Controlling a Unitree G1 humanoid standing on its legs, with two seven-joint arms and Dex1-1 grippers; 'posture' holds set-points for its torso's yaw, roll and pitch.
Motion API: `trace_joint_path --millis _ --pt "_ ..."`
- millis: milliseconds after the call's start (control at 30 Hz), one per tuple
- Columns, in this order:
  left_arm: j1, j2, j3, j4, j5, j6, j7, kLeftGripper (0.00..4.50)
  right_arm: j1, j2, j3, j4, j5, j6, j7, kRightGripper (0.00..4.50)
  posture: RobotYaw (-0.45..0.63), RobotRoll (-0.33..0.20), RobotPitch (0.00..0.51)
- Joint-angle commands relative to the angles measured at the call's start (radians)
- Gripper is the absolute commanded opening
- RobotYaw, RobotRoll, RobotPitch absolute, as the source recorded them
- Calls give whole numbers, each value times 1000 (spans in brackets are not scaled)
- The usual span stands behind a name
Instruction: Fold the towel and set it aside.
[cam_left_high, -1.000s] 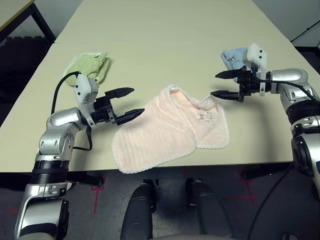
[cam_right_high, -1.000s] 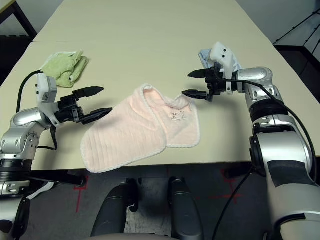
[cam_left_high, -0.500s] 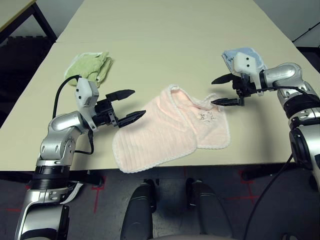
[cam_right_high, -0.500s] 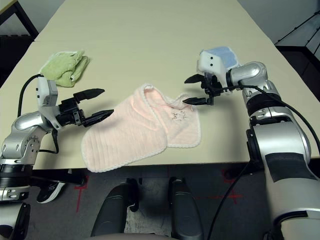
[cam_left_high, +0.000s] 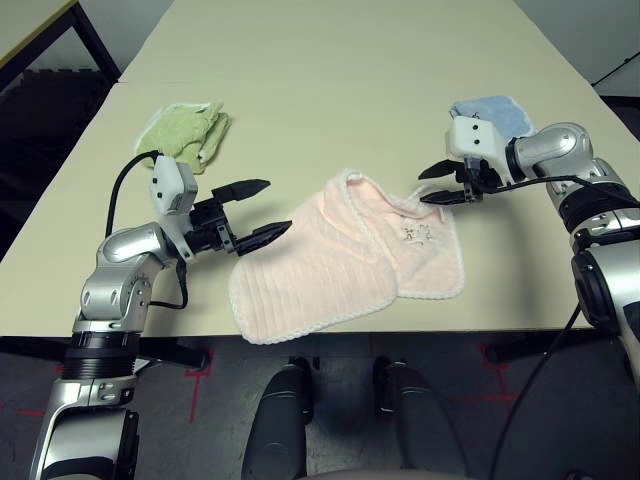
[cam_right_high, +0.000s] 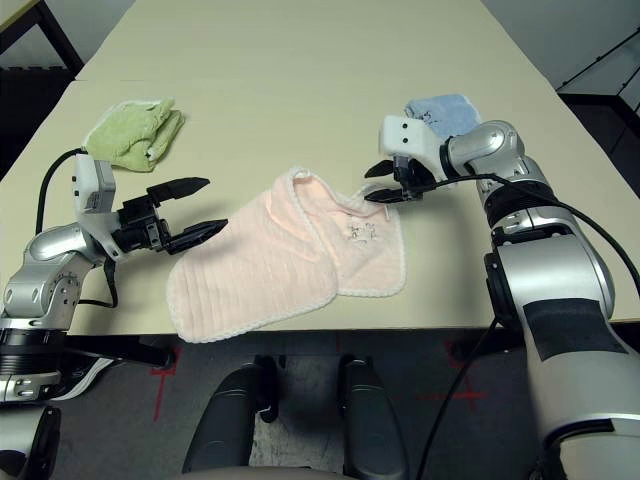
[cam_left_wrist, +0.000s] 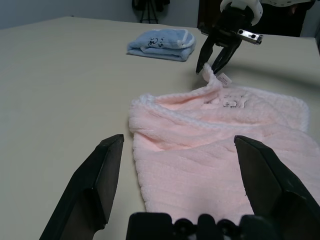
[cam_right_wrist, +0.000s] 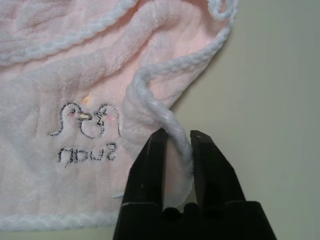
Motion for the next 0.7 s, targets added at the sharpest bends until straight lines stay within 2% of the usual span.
trace_joint_path --millis 33,200,300,467,700 --pt "14 6 -14 -9 9 -4 -12 4500 -26 -8 -17 13 12 10 7 20 -12 0 167" --pt "13 2 -13 0 12 -6 -5 4500 -56 -8 -155 2 146 102 -28 20 -22 0 162" --pt "7 -6 -13 13 20 2 18 4500 -37 -11 -204 -25 188 83 -57 20 -30 0 162" --pt "-31 -26 -38 54 69 44 105 4500 -17 33 -238 -71 197 -110 -289 20 -64 0 159" --pt "-93 -46 -42 129 100 11 129 4500 -156 113 -258 -63 193 -238 -560 20 -79 0 146"
